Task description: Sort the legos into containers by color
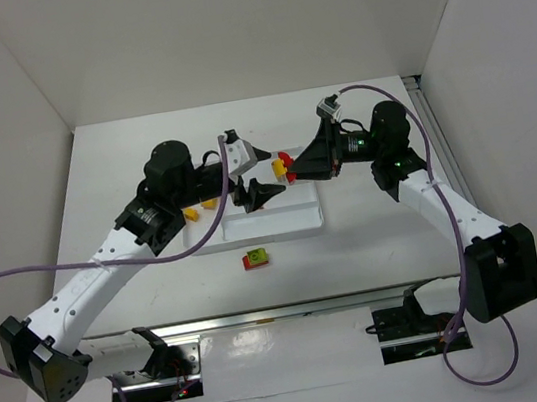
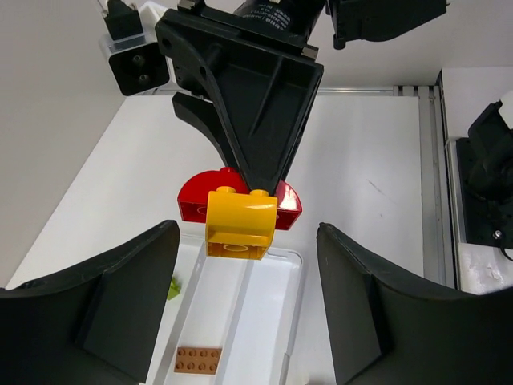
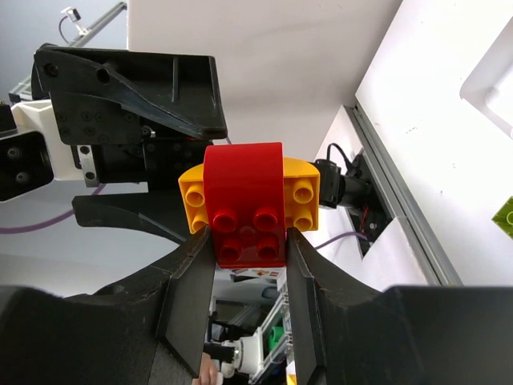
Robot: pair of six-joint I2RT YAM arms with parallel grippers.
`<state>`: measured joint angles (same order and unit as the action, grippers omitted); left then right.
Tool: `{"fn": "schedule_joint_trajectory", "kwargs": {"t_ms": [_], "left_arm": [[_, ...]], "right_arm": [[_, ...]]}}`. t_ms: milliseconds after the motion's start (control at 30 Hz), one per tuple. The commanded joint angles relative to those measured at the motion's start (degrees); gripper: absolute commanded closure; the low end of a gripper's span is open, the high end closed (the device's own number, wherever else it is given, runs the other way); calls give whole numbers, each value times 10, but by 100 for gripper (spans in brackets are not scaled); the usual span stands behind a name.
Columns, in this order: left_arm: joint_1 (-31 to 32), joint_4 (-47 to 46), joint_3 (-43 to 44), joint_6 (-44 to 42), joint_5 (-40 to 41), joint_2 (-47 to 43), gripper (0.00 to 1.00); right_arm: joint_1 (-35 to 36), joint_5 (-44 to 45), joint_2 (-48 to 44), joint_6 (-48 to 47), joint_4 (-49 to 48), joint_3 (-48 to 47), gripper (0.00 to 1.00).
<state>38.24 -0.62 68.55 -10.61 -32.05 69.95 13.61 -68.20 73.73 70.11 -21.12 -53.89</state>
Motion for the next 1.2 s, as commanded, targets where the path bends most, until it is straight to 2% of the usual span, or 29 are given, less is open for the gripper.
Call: {"fn": "schedule_joint_trajectory", "kwargs": {"t_ms": [0,133,367,467,567,733,767,933,967,1033,1167], "left_arm": [[1,-34,-1,-11,-18,-2,20],[1,-33,-3,-6,-9,13,24],[1,-64,-17,16,-7,19,26],[1,-64,-17,16,-7,19,29],[1,-64,-11,21,-13,30,39],[1,-62,-5,26,-30,35,43],[1,-62,-5,26,-30,35,48],[1,-52,13,21,-35,41,55],[1,-36,13,21,-41,47,63],[1,-23,29,15,-41,52,71],[1,-10,29,4,-21,46,100]], "right_arm": [[-2,-11,-7,-9,2,-16,76],[-2,-11,-7,-9,2,-21,76],[-2,-11,-2,-4,-16,-21,76],[-2,-11,-2,1,-16,-26,76],[-2,-11,-2,1,-16,-26,76],[-2,-11,-2,-4,-8,-26,76],[-2,-11,-2,-4,-8,-26,76],[-2,-11,-2,-4,-8,-39,76],[-2,-11,-2,-10,-1,-39,76],[-2,-11,4,-26,19,-53,76],[-2,3,4,-59,73,-59,76]]}}
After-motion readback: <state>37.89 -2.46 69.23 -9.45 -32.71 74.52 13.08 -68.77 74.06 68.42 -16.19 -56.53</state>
